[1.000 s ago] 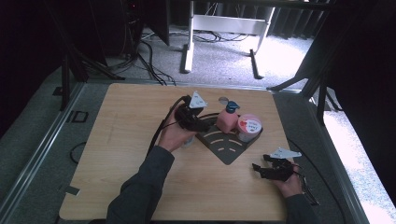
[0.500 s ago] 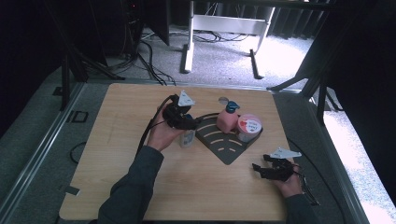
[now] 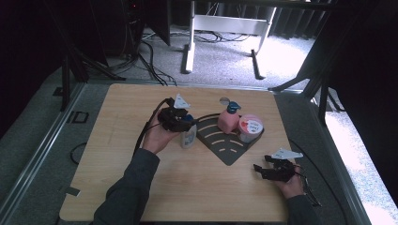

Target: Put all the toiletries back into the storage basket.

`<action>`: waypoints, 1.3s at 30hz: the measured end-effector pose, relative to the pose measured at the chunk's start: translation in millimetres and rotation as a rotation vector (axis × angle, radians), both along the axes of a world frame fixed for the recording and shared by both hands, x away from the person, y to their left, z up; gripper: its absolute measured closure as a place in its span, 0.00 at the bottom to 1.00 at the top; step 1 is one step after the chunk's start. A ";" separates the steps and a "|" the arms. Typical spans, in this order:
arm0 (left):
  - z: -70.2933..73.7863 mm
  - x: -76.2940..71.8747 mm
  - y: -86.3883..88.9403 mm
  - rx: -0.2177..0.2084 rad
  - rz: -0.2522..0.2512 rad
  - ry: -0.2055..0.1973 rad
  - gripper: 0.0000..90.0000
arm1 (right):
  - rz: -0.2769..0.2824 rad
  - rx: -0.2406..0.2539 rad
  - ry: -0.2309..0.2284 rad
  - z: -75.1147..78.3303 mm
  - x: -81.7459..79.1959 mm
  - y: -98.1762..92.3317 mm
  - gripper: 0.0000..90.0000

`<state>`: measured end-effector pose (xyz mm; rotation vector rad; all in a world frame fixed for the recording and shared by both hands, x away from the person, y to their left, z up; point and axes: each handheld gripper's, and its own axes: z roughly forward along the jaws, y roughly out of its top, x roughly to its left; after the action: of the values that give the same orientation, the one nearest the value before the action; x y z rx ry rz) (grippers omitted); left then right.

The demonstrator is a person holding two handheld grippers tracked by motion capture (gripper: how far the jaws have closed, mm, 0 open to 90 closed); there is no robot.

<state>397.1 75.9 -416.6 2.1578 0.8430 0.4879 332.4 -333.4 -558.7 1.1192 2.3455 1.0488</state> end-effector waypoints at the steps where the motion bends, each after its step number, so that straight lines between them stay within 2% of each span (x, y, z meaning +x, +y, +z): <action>1: 0.2 -0.5 -0.7 0.002 0.002 0.001 0.59 | 0.000 0.000 0.000 0.0 0.0 0.0 0.34; 3: 0.7 -1.2 -2.0 0.012 0.010 0.000 0.59 | 0.000 0.000 0.000 0.0 0.0 0.0 0.34; 11: 5.8 -1.2 -3.2 0.039 0.037 0.053 0.61 | 0.000 0.001 0.000 0.0 0.0 -0.1 0.34; 16: 9.0 1.2 -6.0 0.098 0.033 0.085 0.59 | 0.000 0.000 0.000 0.0 0.1 -0.1 0.34; 18: 8.6 2.3 -6.7 0.109 0.033 0.095 0.58 | 0.000 0.001 0.000 0.0 0.1 -0.1 0.34; 21: 6.2 5.2 -7.6 0.123 0.036 0.115 0.57 | 0.000 0.001 0.001 0.0 0.1 -0.1 0.34; 27: 1.3 11.4 -8.8 0.126 0.021 0.139 0.54 | 0.000 0.001 0.001 0.0 0.1 -0.1 0.34; 32: -1.8 13.5 -12.2 0.160 0.015 0.154 0.53 | 0.000 0.002 0.001 0.0 0.1 -0.1 0.34; 39: -13.1 17.6 -18.1 0.209 0.009 0.184 0.51 | 0.000 0.004 0.002 0.0 0.1 -0.1 0.34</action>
<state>414.7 57.8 -429.7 2.4208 0.9368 0.4013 332.5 -333.6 -558.7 1.1218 2.3459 1.0529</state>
